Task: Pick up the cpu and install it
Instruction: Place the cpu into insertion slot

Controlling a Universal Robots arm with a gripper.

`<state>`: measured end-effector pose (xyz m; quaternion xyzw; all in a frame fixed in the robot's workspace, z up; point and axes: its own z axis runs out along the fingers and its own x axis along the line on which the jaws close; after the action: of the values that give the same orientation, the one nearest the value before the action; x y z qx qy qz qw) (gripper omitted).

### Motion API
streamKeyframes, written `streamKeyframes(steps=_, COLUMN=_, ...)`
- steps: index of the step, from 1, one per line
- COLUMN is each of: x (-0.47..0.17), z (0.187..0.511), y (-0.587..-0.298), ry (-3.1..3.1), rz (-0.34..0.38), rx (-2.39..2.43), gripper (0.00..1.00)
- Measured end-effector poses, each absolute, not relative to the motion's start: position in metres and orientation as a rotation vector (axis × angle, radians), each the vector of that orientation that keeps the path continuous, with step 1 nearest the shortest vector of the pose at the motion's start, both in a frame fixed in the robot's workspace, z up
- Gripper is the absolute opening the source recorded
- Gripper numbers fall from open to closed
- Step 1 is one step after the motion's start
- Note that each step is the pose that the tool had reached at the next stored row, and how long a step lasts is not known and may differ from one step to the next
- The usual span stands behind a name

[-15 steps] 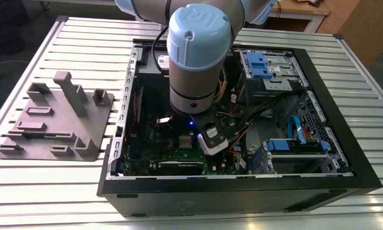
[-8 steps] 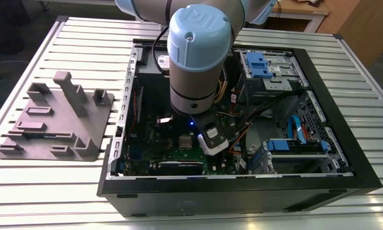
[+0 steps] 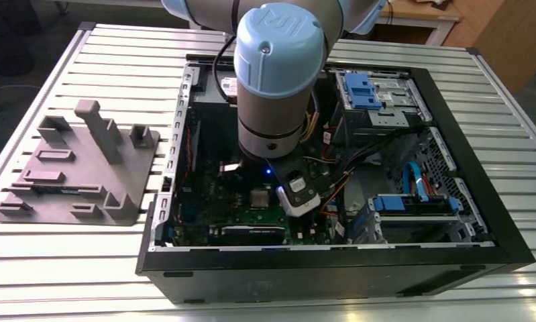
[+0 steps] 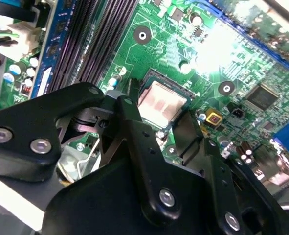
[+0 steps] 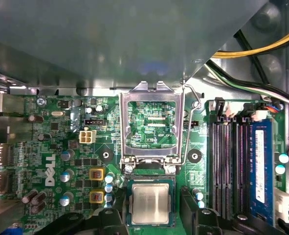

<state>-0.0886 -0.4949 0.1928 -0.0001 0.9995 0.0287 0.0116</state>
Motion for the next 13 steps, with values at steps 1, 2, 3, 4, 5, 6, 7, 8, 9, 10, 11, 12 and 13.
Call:
streamKeyframes(steps=1, x=-0.0886, z=0.1953, y=-0.4949, ry=3.117, rz=0.089, rx=0.0, gripper=0.54)
streamKeyframes(steps=2, x=-0.0886, z=0.1975, y=-0.4949, ry=3.117, rz=0.089, rx=0.0, gripper=0.54)
streamKeyframes(steps=3, x=-0.0886, z=0.1986, y=-0.4949, ry=3.117, rz=0.089, rx=0.0, gripper=0.54)
streamKeyframes(steps=4, x=-0.0885, z=0.1987, y=-0.4949, ry=3.117, rz=0.089, rx=0.0, gripper=0.54)
streamKeyframes(steps=5, x=-0.0885, z=0.1988, y=-0.4948, ry=3.117, rz=0.09, rx=0.0, gripper=0.54)
streamKeyframes(steps=6, x=-0.0885, z=0.1989, y=-0.4948, ry=3.117, rz=0.09, rx=0.0, gripper=0.54)
streamKeyframes(steps=7, x=-0.0886, z=0.1991, y=-0.4949, ry=3.117, rz=0.089, rx=0.0, gripper=0.54)
streamKeyframes(steps=8, x=-0.0885, z=0.1992, y=-0.4949, ry=3.117, rz=0.089, rx=0.0, gripper=0.54)
streamKeyframes(steps=9, x=-0.0885, z=0.1993, y=-0.4949, ry=3.117, rz=0.089, rx=0.0, gripper=0.54)
streamKeyframes(steps=10, x=-0.0885, z=0.1994, y=-0.4949, ry=3.117, rz=0.089, rx=0.0, gripper=0.54)
streamKeyframes(steps=11, x=-0.0886, z=0.1995, y=-0.4949, ry=3.117, rz=0.089, rx=0.0, gripper=0.54)
streamKeyframes(steps=12, x=-0.0886, z=0.1996, y=-0.4949, ry=3.117, rz=0.089, rx=0.0, gripper=0.54)
streamKeyframes(steps=13, x=-0.0886, z=0.1998, y=-0.4949, ry=3.117, rz=0.089, rx=0.0, gripper=0.54)
